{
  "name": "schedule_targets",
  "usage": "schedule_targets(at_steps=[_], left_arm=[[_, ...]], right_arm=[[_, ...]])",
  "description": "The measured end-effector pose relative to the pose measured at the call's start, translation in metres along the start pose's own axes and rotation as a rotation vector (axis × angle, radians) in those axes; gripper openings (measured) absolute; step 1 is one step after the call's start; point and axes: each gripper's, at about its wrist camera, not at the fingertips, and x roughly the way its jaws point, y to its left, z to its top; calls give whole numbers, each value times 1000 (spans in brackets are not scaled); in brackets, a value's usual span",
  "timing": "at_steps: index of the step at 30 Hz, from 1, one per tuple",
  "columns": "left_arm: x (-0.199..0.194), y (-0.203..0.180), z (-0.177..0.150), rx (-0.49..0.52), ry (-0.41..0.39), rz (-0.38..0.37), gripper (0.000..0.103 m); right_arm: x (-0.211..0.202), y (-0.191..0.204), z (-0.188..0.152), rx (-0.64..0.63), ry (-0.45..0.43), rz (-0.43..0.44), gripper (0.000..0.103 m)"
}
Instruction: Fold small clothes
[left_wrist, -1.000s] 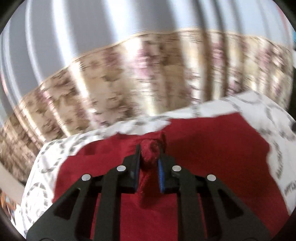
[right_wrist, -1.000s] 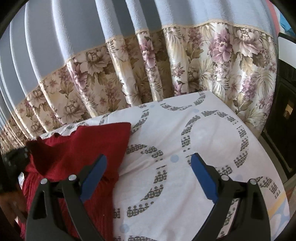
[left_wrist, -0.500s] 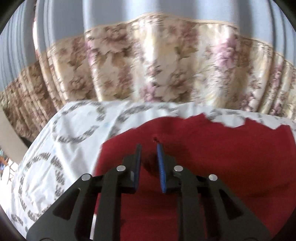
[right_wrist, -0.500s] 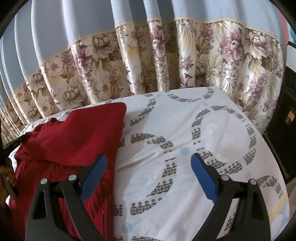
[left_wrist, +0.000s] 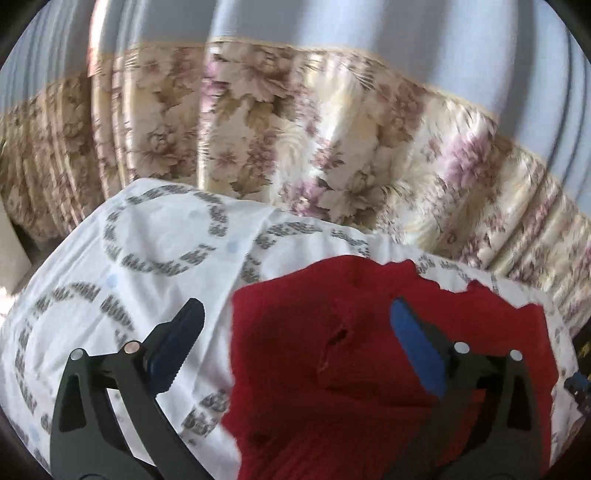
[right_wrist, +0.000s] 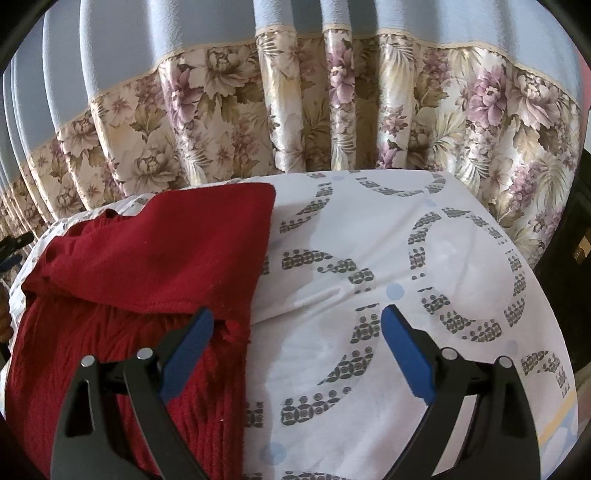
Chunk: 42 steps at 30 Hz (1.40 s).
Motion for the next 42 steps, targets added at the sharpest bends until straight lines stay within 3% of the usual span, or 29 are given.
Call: schedule_targets(at_steps=[5, 9, 11, 12, 13, 14, 15, 16, 20, 23, 29, 31, 35, 38, 42], left_arm=[[18, -37, -12, 136, 55, 12, 100], [23, -54, -22, 197, 71, 44, 99], [25, -59, -25, 214, 78, 44, 93], [28, -62, -26, 220, 90, 35, 77], [30, -63, -28, 227, 105, 31, 48], [33, -64, -29, 233, 119, 41, 33], [32, -62, -29, 225, 111, 67, 6], [30, -59, -27, 204, 98, 63, 5], [-2, -46, -14, 139, -23, 51, 5], [-25, -39, -5, 150, -121, 112, 5], [9, -13, -9, 97, 34, 131, 12], [18, -9, -20, 95, 77, 147, 53], [8, 1, -22, 56, 42, 179, 79], [10, 7, -23, 43, 59, 178, 82], [28, 15, -22, 12, 146, 161, 82]], right_arm=[[-3, 1, 7, 16, -28, -16, 93], [2, 12, 33, 68, -49, 30, 93], [11, 28, 48, 32, -46, 19, 93], [16, 36, 55, 7, -48, 12, 93], [19, 40, 60, -6, -45, 10, 92], [23, 46, 66, -17, -39, 2, 92], [26, 50, 71, -18, -39, 3, 92], [27, 52, 72, -16, -43, 11, 92], [26, 52, 67, -9, -57, 25, 92], [31, 48, 61, 1, -45, 30, 92], [44, 50, 60, 14, -23, 32, 93], [46, 60, 58, -17, -21, 43, 93], [48, 83, 60, -78, -30, 75, 93], [63, 103, 62, -152, -13, 40, 93], [101, 105, 60, -167, 111, -76, 95]])
